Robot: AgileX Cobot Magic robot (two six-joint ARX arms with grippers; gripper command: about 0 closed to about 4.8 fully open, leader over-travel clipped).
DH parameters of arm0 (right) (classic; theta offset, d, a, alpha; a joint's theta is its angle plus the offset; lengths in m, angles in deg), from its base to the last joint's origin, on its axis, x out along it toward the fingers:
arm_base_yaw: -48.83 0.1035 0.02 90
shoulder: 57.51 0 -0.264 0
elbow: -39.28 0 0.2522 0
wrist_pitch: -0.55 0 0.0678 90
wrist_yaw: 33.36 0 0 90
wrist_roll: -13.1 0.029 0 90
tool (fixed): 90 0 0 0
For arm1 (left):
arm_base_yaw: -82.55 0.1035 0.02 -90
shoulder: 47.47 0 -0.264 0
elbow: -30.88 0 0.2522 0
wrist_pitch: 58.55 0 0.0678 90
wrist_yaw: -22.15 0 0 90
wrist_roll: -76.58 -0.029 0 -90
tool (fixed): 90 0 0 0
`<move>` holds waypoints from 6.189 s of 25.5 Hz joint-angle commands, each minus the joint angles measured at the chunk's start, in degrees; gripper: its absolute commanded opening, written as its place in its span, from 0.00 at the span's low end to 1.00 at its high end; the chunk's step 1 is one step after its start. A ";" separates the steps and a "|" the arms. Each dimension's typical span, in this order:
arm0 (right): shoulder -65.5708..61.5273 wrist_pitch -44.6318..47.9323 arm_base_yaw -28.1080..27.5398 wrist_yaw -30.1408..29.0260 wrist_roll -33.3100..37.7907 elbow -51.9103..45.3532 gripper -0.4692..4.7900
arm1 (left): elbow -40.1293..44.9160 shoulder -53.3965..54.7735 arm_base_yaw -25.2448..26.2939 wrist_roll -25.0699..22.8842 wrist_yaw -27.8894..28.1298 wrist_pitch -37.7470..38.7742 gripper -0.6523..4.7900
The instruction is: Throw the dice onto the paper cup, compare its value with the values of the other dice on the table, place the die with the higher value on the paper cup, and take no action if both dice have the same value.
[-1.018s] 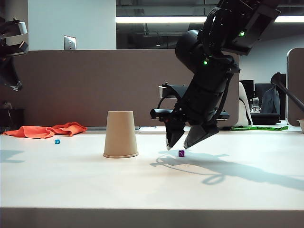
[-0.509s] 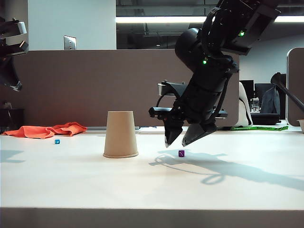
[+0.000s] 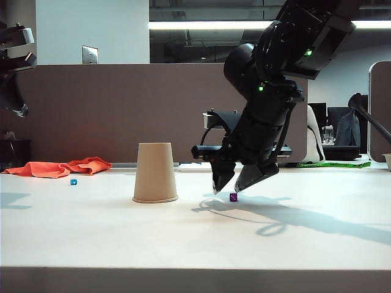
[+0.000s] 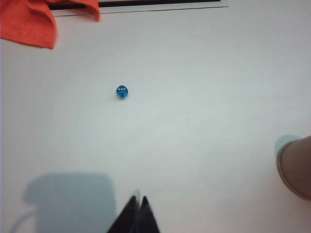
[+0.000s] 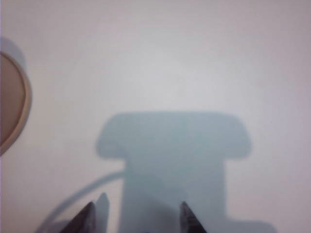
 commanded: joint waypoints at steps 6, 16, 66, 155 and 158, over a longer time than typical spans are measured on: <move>-0.02 1.49 -0.81 0.22 -0.79 0.20 0.51 | -0.09 -0.28 0.02 0.00 -0.28 -0.50 0.11; -0.02 0.50 -0.85 0.00 -0.79 0.17 0.50 | -0.09 -0.28 0.02 0.00 -0.28 -0.50 0.11; 0.04 -10.10 -0.37 -7.74 -0.76 0.15 0.42 | -0.09 -0.28 0.02 0.02 -0.28 -0.46 0.11; 0.13 -19.47 2.40 -5.79 -1.03 22.64 0.18 | -0.09 -0.26 0.02 -0.04 -0.28 -0.26 0.11; 0.13 -20.02 2.49 -5.84 -1.01 24.09 0.19 | -0.09 -0.26 0.02 -0.04 -0.31 -0.50 0.11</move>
